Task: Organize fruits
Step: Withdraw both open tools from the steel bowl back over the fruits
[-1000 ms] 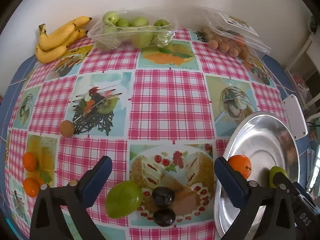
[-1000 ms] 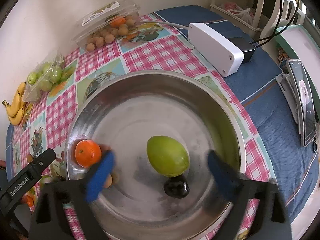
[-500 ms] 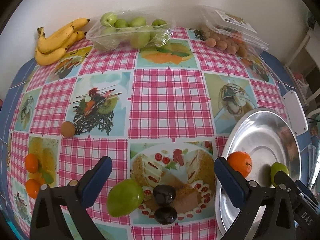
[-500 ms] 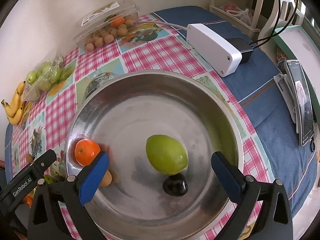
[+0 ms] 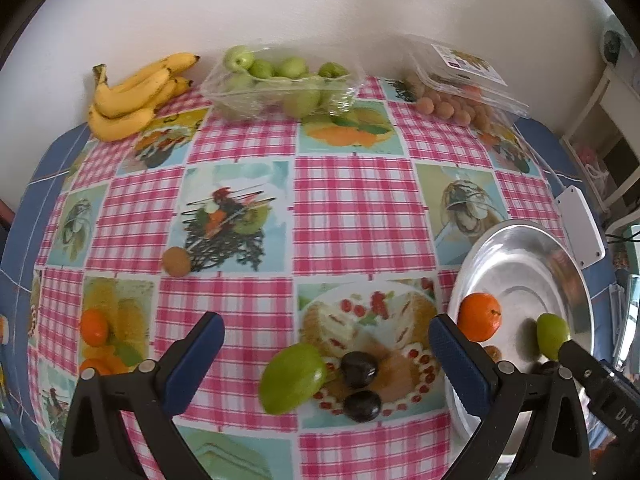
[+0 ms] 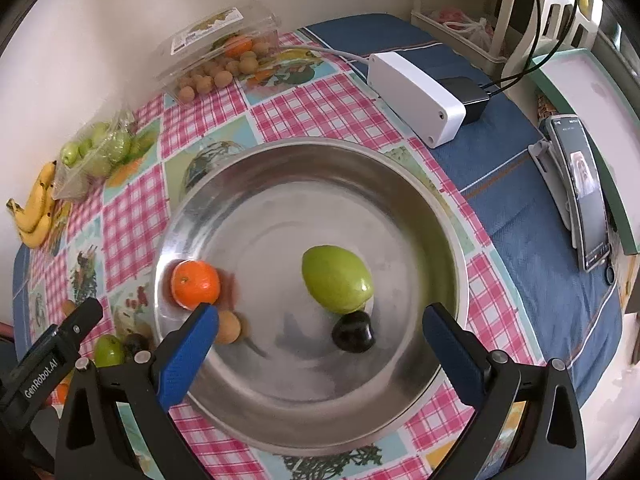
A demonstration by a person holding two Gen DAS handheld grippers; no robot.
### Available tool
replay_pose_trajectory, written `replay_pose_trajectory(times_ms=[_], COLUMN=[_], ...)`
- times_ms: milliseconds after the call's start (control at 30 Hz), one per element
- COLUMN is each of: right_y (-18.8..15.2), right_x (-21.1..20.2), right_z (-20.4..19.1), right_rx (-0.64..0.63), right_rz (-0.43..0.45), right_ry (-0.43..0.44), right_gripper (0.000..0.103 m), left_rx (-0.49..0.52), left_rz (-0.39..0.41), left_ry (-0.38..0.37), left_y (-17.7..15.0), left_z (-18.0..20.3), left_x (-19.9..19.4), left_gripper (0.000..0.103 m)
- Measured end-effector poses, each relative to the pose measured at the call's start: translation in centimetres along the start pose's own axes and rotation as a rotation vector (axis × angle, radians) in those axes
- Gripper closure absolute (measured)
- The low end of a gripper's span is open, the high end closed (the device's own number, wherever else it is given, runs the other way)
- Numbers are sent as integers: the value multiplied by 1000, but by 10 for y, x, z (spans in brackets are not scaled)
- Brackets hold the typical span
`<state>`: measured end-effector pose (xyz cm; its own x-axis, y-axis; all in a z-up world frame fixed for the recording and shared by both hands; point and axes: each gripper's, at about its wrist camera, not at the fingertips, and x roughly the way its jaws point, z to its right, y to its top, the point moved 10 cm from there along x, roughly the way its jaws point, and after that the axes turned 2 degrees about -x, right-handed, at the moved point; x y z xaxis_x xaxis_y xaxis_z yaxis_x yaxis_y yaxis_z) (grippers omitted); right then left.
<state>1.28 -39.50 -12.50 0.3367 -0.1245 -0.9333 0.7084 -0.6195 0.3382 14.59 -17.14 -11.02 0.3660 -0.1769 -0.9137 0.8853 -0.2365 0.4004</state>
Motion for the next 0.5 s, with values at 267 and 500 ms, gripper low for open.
replay_pose_trajectory(times_ms=[267,500], right_y=[-7,-12], right_x=[-9,-12], right_z=[-25,-52], right_rx=[-33,-73], right_rz=[7,12], right_ry=[15,24], right_gripper=[1,1], left_rx=[-53,-153], left_rz=[1,16], left_ry=[32,62], left_y=[-5,-2], left_z=[-48,-108], left_x=[-6,-16], left_gripper=[0,0])
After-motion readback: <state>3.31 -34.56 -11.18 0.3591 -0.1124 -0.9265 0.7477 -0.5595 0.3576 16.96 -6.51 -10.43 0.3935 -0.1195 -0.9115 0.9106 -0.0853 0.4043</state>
